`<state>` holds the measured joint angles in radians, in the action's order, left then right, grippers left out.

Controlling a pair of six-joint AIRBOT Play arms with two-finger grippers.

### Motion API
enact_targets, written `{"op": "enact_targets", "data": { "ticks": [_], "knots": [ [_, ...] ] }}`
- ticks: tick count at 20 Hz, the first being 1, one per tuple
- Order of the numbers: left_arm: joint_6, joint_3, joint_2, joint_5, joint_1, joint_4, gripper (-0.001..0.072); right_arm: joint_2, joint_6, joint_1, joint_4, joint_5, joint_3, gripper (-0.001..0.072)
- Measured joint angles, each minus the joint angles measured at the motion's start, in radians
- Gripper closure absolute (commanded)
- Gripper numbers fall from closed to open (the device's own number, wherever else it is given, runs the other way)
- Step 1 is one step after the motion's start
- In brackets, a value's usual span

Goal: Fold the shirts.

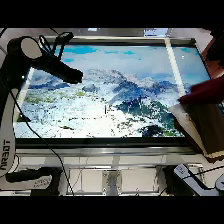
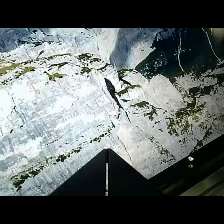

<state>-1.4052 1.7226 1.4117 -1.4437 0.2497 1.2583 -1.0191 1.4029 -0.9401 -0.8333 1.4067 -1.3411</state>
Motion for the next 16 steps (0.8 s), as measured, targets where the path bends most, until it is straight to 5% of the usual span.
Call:
{"op": "enact_targets", "data": {
  "ticks": [7,8,9,10,13,16],
  "knots": [
    [-0.001,0.0,0.0,-0.023,0.0,-0.005,0.0688,0.086,0.072,-0.164,-0.445,0.144,0.006,0.0683],
    [-0.001,0.0,0.0,-0.022,0.0,-0.005,0.0688,0.089,0.076,-0.161,-0.491,0.153,0.016,0.0588],
    [-0.001,0.0,0.0,-0.019,0.0,-0.005,0.0688,0.09,0.076,-0.156,-0.523,0.162,0.028,0.0335],
    [-0.001,0.0,0.0,-0.015,0.0,-0.005,0.0688,0.092,0.075,-0.152,-0.558,0.173,0.042,0.0234],
    [-0.001,0.0,0.0,-0.012,0.0,-0.006,0.0687,0.095,0.076,-0.145,-0.561,0.175,0.066,0.0235],
    [-0.003,0.0,0.0,0.0,0.0,-0.014,0.0688,0.096,0.087,-0.133,-0.335,0.123,0.076,0.0235]
  ]
}}
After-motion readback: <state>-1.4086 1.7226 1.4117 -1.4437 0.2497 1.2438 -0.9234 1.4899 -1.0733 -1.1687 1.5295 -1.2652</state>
